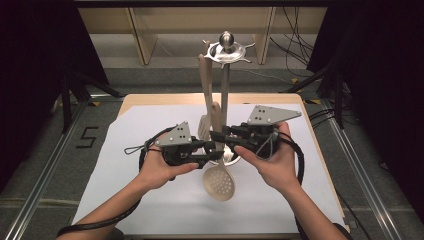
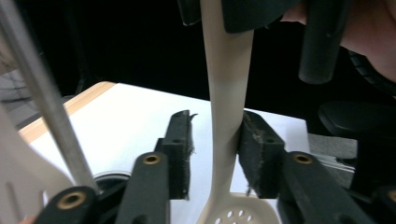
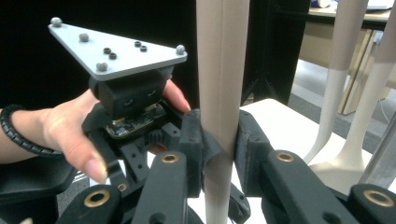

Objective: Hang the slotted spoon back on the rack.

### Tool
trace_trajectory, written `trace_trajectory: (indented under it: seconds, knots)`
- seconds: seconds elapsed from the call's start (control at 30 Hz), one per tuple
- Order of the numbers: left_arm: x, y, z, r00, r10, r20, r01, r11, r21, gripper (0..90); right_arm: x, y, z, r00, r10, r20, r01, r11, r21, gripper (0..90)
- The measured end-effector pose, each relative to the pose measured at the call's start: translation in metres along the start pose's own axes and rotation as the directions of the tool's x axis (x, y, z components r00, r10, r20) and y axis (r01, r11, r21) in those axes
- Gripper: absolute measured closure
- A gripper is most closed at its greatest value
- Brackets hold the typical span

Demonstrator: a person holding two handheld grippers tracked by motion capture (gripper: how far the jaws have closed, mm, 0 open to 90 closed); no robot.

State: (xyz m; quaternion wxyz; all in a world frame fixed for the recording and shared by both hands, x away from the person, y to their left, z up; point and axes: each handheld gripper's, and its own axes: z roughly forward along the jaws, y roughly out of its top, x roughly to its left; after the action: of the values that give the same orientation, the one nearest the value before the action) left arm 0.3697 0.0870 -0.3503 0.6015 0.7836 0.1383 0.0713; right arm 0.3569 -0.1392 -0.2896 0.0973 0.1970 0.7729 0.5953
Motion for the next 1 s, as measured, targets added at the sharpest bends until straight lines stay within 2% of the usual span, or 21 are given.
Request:
trace_trajectory:
  seconds: [0.13, 0.23, 0.3, 0.33, 0.43, 0.5, 0.53, 0.6, 0.7, 0.8, 0.87, 0.93, 1.0]
  knots:
    - [0.000, -0.001, 0.004, 0.9988, 0.018, 0.045, -0.018, 0.9998, -0.002, 71.8, -0.001, -0.001, 0.000, 0.9999, -0.010, -0.010, 0.010, 1.000, -0.011, 76.2]
    - [-0.001, 0.001, 0.004, 0.9989, 0.031, 0.035, -0.031, 0.9995, -0.002, 76.1, -0.001, -0.002, -0.001, 0.9998, -0.010, -0.018, 0.010, 1.000, -0.013, 76.2]
    - [-0.001, 0.001, 0.003, 0.9992, 0.012, 0.038, -0.012, 0.9999, -0.006, 76.7, 0.000, -0.002, -0.003, 0.9995, 0.017, -0.026, -0.017, 1.000, -0.011, 76.2]
    - [-0.001, 0.002, 0.003, 0.9992, 0.017, 0.037, -0.016, 0.9998, -0.005, 76.8, 0.000, -0.002, -0.003, 0.9997, -0.001, -0.025, 0.000, 1.000, -0.009, 76.2]
    - [-0.002, 0.004, 0.001, 0.9998, 0.015, 0.016, -0.015, 0.9999, 0.001, 77.0, -0.003, -0.002, -0.005, 0.9997, -0.019, -0.015, 0.018, 0.999, -0.042, 76.0]
    - [-0.003, 0.007, 0.001, 0.9997, 0.023, -0.004, -0.023, 0.9993, 0.028, 77.3, -0.002, -0.003, -0.006, 0.9999, 0.002, -0.014, -0.003, 0.999, -0.040, 74.9]
    - [-0.004, 0.008, 0.001, 0.9995, 0.028, -0.015, -0.027, 0.9990, 0.034, 77.3, -0.004, -0.003, -0.007, 0.9995, -0.030, 0.012, 0.031, 0.998, -0.049, 71.7]
    - [-0.005, 0.010, 0.001, 0.9987, 0.033, -0.039, -0.031, 0.9983, 0.050, 77.4, -0.002, -0.003, -0.009, 0.9990, -0.023, 0.039, 0.025, 0.999, -0.046, 65.2]
    - [-0.004, 0.015, 0.001, 0.9972, 0.033, -0.067, -0.030, 0.9983, 0.051, 77.4, -0.002, -0.004, -0.016, 0.9981, -0.009, 0.061, 0.013, 0.997, -0.074, 61.3]
    - [0.000, 0.020, 0.000, 0.9957, 0.025, -0.089, -0.022, 0.9992, 0.034, 77.5, -0.004, -0.008, -0.032, 0.9961, 0.006, 0.088, 0.003, 0.994, -0.105, 58.2]
    - [0.004, 0.023, 0.000, 0.9948, 0.021, -0.100, -0.018, 0.9995, 0.026, 77.5, -0.009, -0.013, -0.045, 0.9912, 0.013, 0.132, 0.006, 0.990, -0.143, 57.9]
    - [0.007, 0.026, 0.000, 0.9937, 0.017, -0.111, -0.015, 0.9998, 0.016, 77.5, -0.014, -0.019, -0.058, 0.9721, 0.008, 0.234, 0.029, 0.988, -0.154, 58.1]
    - [0.010, 0.029, 0.001, 0.9934, 0.012, -0.114, -0.011, 0.9999, 0.009, 77.5, -0.021, -0.027, -0.068, 0.9593, 0.058, 0.276, -0.016, 0.989, -0.150, 58.2]
